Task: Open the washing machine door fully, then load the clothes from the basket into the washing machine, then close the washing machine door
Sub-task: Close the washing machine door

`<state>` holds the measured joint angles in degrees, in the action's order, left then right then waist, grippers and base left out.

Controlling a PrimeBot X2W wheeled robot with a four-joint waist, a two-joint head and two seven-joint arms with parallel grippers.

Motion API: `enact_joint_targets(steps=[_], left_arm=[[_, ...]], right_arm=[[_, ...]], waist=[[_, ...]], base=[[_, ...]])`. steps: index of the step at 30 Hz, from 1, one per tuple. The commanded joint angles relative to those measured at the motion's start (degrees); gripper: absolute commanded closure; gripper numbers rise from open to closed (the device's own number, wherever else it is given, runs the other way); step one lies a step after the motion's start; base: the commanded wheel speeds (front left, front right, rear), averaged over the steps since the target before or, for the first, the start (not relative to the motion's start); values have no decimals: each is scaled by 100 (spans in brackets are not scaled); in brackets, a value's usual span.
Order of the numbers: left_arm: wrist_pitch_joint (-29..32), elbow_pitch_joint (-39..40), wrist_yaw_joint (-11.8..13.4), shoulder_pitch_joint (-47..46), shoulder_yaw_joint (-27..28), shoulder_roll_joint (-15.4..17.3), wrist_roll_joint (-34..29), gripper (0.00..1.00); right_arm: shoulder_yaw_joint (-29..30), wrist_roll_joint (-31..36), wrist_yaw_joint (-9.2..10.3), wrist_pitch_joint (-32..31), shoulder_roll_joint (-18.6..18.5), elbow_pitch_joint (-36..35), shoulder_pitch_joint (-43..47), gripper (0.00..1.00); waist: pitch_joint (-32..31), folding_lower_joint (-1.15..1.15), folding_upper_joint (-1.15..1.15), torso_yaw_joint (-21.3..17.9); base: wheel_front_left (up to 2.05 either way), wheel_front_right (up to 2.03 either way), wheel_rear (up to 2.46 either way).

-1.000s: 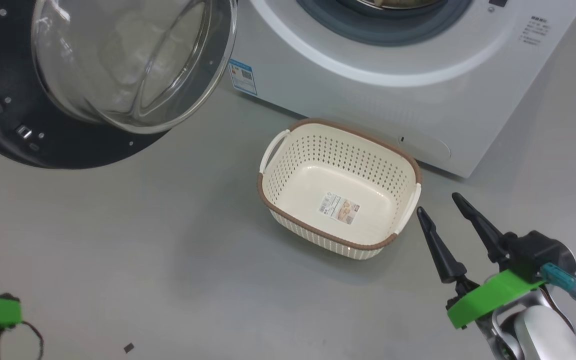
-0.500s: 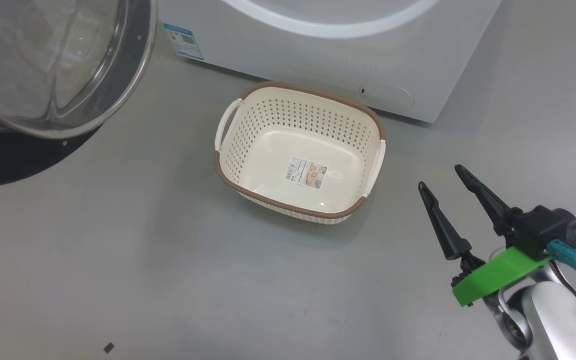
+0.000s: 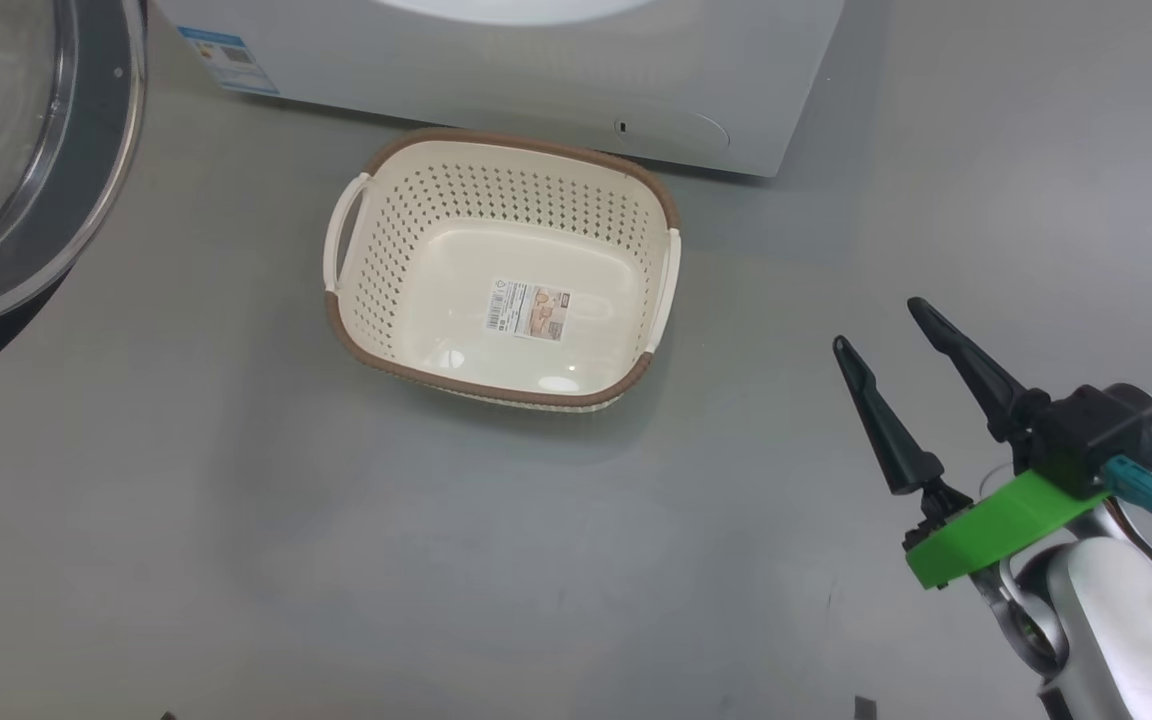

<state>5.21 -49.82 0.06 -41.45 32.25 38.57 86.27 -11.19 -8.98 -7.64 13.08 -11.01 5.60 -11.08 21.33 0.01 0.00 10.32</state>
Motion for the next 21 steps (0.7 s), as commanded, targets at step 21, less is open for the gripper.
enact_joint_targets(steps=[21], left_arm=[[918, -1304, -514, -565, -23, 592, 120, 100]], right_arm=[[-366, -14, 15, -77, -207, -277, -97, 0]], waist=[[32, -1, 0, -245]], base=[[0, 0, 0]])
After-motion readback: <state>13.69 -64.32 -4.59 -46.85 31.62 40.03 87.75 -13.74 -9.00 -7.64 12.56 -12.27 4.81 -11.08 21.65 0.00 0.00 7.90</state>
